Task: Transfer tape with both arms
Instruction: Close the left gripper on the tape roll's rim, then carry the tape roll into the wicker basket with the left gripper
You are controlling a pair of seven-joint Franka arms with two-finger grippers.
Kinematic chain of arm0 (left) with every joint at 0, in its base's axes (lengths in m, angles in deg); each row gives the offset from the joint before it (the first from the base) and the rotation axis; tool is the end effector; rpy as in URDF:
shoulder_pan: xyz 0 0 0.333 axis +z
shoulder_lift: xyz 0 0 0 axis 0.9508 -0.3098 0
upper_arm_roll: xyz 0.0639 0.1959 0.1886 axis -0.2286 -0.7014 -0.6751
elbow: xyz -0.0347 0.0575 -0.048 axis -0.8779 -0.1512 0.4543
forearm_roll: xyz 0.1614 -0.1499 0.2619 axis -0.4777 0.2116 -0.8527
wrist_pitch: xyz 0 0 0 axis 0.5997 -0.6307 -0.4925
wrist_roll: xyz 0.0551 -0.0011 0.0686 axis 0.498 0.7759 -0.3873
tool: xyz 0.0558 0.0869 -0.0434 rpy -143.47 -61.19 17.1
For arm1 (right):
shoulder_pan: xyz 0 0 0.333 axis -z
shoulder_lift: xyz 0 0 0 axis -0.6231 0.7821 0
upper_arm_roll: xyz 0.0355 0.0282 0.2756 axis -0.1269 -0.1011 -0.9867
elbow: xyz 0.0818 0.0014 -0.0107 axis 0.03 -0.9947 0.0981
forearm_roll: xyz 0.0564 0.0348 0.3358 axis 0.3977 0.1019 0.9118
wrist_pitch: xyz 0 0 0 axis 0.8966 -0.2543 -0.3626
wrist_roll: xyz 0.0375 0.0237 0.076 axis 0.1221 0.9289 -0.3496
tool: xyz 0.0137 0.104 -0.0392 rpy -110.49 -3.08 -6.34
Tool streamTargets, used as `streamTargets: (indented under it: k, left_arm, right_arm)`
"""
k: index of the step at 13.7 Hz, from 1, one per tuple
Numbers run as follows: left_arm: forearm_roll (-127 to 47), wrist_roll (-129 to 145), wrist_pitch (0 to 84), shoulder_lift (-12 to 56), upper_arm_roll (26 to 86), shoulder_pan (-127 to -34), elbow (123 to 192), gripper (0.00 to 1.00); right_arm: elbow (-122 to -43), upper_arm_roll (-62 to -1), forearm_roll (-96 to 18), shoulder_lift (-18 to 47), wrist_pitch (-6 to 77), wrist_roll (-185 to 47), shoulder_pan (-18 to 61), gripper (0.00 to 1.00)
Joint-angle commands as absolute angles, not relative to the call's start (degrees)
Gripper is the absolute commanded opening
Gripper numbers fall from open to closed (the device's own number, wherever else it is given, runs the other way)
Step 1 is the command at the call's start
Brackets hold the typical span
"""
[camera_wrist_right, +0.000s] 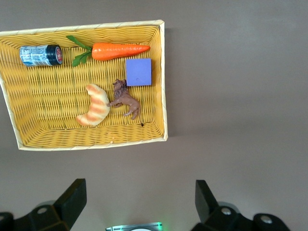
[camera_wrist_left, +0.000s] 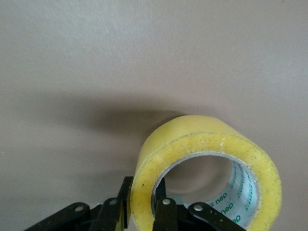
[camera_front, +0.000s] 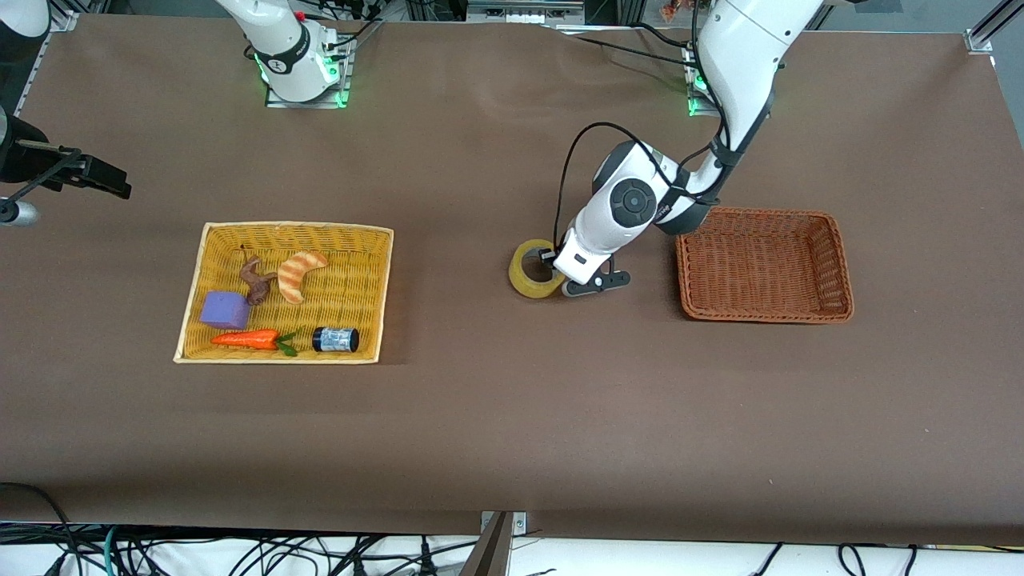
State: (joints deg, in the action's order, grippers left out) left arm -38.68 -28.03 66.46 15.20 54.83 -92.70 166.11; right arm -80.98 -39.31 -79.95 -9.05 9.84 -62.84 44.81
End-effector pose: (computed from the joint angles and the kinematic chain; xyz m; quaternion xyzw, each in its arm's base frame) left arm 0.4680 -0.3504 0.2210 0.9820 0.1324 -0.0759 0.1116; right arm 0.4944 -0.0441 0.5283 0.9962 -0.0434 -0.0679 0.0337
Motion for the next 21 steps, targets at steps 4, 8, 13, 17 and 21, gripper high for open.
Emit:
streamTargets:
  k: [4, 8, 13, 17, 21]
  left_arm:
    - [-38.01, -12.26, 45.20, 32.74, 54.54, -81.73, 169.69, 0.00]
    - [-41.78, 10.14, 40.53, 41.11, 45.07, -78.81, 177.42, 0.00]
    - [-50.39, 27.08, 46.65, 41.30, 35.12, -77.76, 184.72, 0.00]
    - [-50.50, 36.55, 59.57, 34.02, 32.22, -75.38, 187.73, 0.00]
    - [-50.49, 37.36, 61.80, 32.25, 32.12, -75.20, 187.73, 0.41]
  right_arm:
    - [-78.51, -39.56, -78.94, -8.20, 9.85, -64.30, 45.49, 1.00]
    - [-78.24, -39.56, -78.85, -7.15, 9.67, -64.12, 45.40, 1.00]
    - [-78.16, -39.64, -78.67, -7.06, 9.58, -64.21, 45.48, 1.00]
    - [-78.16, -39.64, -78.58, -7.06, 9.67, -64.21, 45.49, 1.00]
    - [-78.16, -39.56, -78.58, -7.06, 9.67, -64.21, 45.49, 1.00]
